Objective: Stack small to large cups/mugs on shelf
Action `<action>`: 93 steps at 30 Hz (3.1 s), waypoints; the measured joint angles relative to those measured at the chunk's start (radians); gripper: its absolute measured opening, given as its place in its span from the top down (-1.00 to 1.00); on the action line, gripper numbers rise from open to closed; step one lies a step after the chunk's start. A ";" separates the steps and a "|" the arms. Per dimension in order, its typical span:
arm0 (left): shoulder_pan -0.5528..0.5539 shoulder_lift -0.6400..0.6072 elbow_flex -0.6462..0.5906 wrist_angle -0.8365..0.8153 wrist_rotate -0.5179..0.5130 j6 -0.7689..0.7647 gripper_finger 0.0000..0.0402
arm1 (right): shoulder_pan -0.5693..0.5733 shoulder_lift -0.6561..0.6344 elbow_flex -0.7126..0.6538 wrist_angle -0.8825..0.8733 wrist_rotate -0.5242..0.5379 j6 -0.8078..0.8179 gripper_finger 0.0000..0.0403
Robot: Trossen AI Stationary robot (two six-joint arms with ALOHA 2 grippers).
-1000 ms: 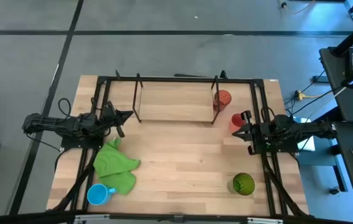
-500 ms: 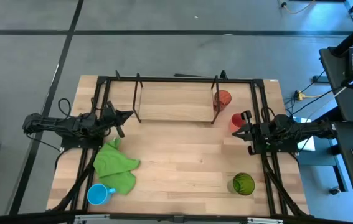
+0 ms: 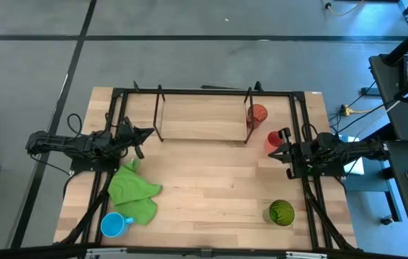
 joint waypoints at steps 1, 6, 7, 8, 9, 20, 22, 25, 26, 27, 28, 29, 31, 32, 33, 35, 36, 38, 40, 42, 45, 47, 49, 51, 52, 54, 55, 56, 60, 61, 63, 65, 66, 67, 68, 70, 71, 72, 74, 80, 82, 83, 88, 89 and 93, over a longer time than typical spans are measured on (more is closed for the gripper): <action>0.000 0.000 0.000 0.000 0.000 0.000 1.00 | 0.000 0.000 0.000 0.000 0.000 0.000 0.94; 0.000 0.000 0.000 0.000 0.000 0.000 1.00 | 0.000 0.000 0.000 0.000 0.000 0.038 0.94; 0.000 0.000 0.000 0.000 0.000 0.000 1.00 | 0.000 0.000 0.000 0.000 -0.001 0.067 0.94; 0.000 0.000 0.000 0.000 0.000 0.000 1.00 | 0.000 0.000 0.000 0.000 0.000 0.091 0.94; 0.000 0.000 0.000 0.000 0.000 0.000 1.00 | 0.000 0.000 0.000 0.000 0.000 0.106 0.94; 0.000 0.000 0.000 0.000 0.000 0.000 1.00 | 0.000 0.000 0.000 0.000 0.000 0.133 0.94; 0.000 0.000 0.000 0.000 0.000 0.000 1.00 | 0.000 0.000 0.000 0.000 0.000 0.133 0.94; 0.000 0.000 0.000 0.000 0.000 0.000 1.00 | 0.000 0.000 0.000 0.000 0.000 0.126 0.94; 0.000 0.000 0.000 0.000 0.000 0.000 1.00 | 0.000 0.000 0.000 0.000 0.000 0.124 0.94; 0.000 0.000 0.000 0.000 0.000 0.000 1.00 | 0.000 0.000 0.000 0.000 0.000 0.126 0.94; 0.000 0.000 0.000 0.000 0.000 0.000 1.00 | 0.000 0.000 0.000 0.000 0.000 0.130 0.94; 0.000 0.000 0.000 0.000 0.000 0.000 1.00 | 0.000 0.000 0.000 0.000 0.000 0.130 0.94; 0.000 0.000 0.000 0.000 0.000 0.000 1.00 | 0.000 0.000 0.000 0.000 0.000 0.114 0.94; 0.000 0.000 0.000 0.000 0.000 0.000 1.00 | 0.000 0.000 0.000 0.000 0.000 0.092 0.94; 0.000 0.000 0.000 0.000 0.000 0.000 1.00 | 0.000 0.000 0.000 0.002 0.000 0.066 0.94; 0.000 0.000 0.000 0.000 0.000 0.000 1.00 | 0.000 0.001 -0.001 0.044 0.000 0.010 0.94; 0.000 0.000 0.000 0.000 0.000 0.000 1.00 | 0.000 0.001 -0.001 0.088 0.000 -0.006 0.94; 0.000 0.000 0.000 0.000 0.000 0.000 1.00 | 0.000 0.001 -0.001 0.210 0.000 -0.023 0.94; 0.000 0.000 0.000 0.000 0.000 0.000 1.00 | 0.000 0.001 -0.001 0.351 0.000 -0.037 0.94; 0.000 0.000 0.000 0.000 0.000 0.000 1.00 | 0.000 0.000 -0.001 0.484 0.000 -0.054 0.94; 0.000 0.000 0.000 0.000 0.000 0.000 1.00 | 0.000 0.000 -0.001 0.661 0.000 -0.056 0.94; 0.000 0.000 0.000 0.000 0.000 0.000 1.00 | 0.000 0.000 0.000 0.750 0.008 -0.080 0.94; 0.000 0.000 0.000 0.000 0.000 0.000 1.00 | 0.000 0.000 0.023 0.747 0.052 -0.072 0.94; 0.000 0.000 0.000 0.000 0.000 0.000 1.00 | 0.000 0.000 0.071 0.663 0.105 -0.006 0.94; 0.000 0.000 0.000 0.000 0.000 0.000 1.00 | 0.000 0.000 0.109 0.583 0.141 0.023 0.94; 0.000 0.000 0.000 0.000 0.000 0.000 1.00 | 0.000 0.001 0.196 0.366 0.201 0.043 0.94; 0.000 0.000 0.000 0.000 0.000 0.000 1.00 | 0.000 0.006 0.248 0.243 0.214 0.024 0.94; 0.000 0.000 0.000 0.000 0.000 0.000 1.00 | 0.000 0.016 0.305 0.130 0.223 -0.001 0.94; 0.000 0.000 0.000 0.000 0.000 0.000 1.00 | 0.000 0.089 0.561 -0.373 0.344 0.027 0.94; 0.000 0.000 0.000 0.000 0.000 0.000 1.00 | 0.000 0.117 0.623 -0.498 0.436 0.107 0.94; 0.000 0.000 0.000 0.000 0.000 0.000 1.00 | 0.000 0.180 0.740 -0.741 0.646 0.325 0.94; 0.000 0.000 0.000 0.000 0.000 0.000 1.00 | -0.001 0.236 0.839 -0.944 0.789 0.557 0.94; 0.000 0.000 0.000 0.000 0.000 0.000 1.00 | 0.000 0.260 0.879 -1.013 0.826 0.651 0.94; 0.000 0.000 0.000 0.000 0.000 0.000 1.00 | 0.000 0.277 0.912 -1.053 0.847 0.724 0.94; 0.000 0.000 0.000 0.000 0.000 0.000 1.00 | 0.000 0.292 0.941 -1.076 0.859 0.777 0.94; 0.000 0.000 0.000 0.000 0.000 0.000 1.00 | 0.000 0.311 0.986 -1.083 0.864 0.808 0.94; 0.000 0.000 0.000 0.000 0.000 0.000 1.00 | 0.000 0.316 1.004 -1.081 0.865 0.784 0.94; 0.000 0.000 0.000 0.000 0.000 0.000 1.00 | 0.000 0.318 1.022 -1.083 0.865 0.759 0.94; 0.000 0.000 0.000 0.000 0.000 0.000 1.00 | 0.000 0.318 1.053 -1.077 0.866 0.728 0.94; 0.000 0.000 0.000 0.000 0.000 0.000 1.00 | 0.000 0.317 1.107 -1.012 0.866 0.729 0.94; 0.000 0.000 0.000 0.000 0.000 0.000 1.00 | 0.000 0.317 1.116 -0.985 0.860 0.734 0.94; 0.000 0.000 0.000 0.000 0.000 0.000 1.00 | 0.000 0.318 1.123 -0.964 0.847 0.741 0.94; 0.000 0.000 0.000 0.000 0.000 0.000 1.00 | 0.000 0.317 1.133 -0.881 0.831 0.798 0.94; 0.000 0.000 0.000 0.000 0.000 0.000 1.00 | 0.000 0.317 1.132 -0.865 0.831 0.807 0.94; 0.000 0.000 0.000 0.000 0.000 0.000 1.00 | 0.000 0.317 1.132 -0.813 0.830 0.808 0.94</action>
